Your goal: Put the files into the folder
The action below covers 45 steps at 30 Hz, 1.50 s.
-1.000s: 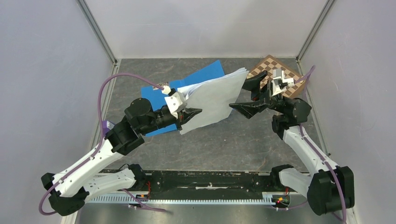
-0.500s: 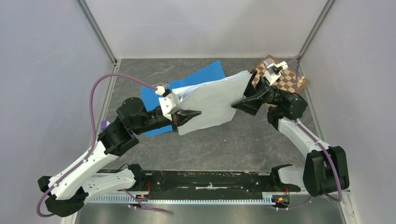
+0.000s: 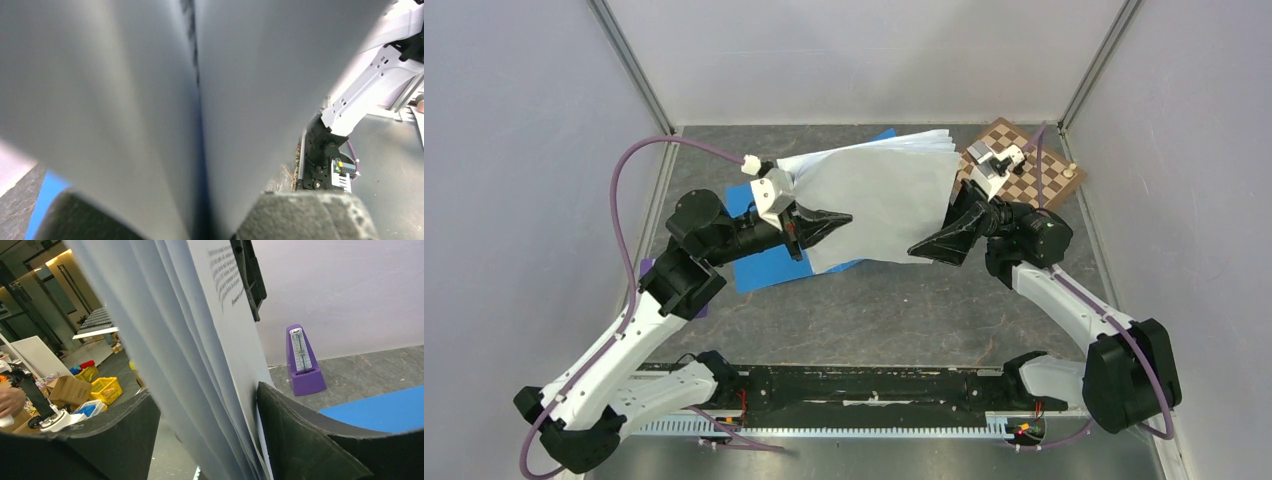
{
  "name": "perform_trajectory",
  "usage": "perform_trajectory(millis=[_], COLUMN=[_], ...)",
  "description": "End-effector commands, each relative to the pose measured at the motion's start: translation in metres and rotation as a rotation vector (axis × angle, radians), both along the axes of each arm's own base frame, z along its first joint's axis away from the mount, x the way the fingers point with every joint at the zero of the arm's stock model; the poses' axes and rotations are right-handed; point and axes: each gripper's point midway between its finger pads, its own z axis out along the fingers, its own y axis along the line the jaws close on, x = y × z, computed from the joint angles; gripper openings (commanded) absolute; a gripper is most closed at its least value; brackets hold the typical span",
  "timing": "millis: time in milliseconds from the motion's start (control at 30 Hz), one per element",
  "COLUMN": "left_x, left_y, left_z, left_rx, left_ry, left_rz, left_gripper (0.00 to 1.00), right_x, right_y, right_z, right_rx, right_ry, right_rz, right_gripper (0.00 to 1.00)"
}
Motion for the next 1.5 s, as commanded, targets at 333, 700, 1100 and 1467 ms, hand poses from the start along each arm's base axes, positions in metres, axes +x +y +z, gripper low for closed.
perform_trajectory(millis=[333,700,1100,1467], left_x=[-0.016,-0.013,0.024,0.161], left_y=[0.001,-0.007,-0.008,0.06], left_z=[0.015,0.01,-0.018,-0.11], left_rx=[-0.074,-0.092,-0.089,-0.126], left_ry=[0.056,0.089,0.184,0.574], left_rz=[-0.142,-0.177,-0.007,0.912], left_gripper=[0.02,0.02,0.28,0.57], right_x=[-0.034,0.022,0.083,0.139], right_y=[-0.014,0.006,-0.007,-0.083], right_z=[0.038,0.02,-0.013,-0.062], right_rx=[0.183,0.005,-0.182,-0.509], right_ry=[-0.427,-0.365,-0.213,0.049], right_rz=[-0.093,-0.351,-0.679,-1.192], right_gripper=[0.52,0.39,0.0,0.0])
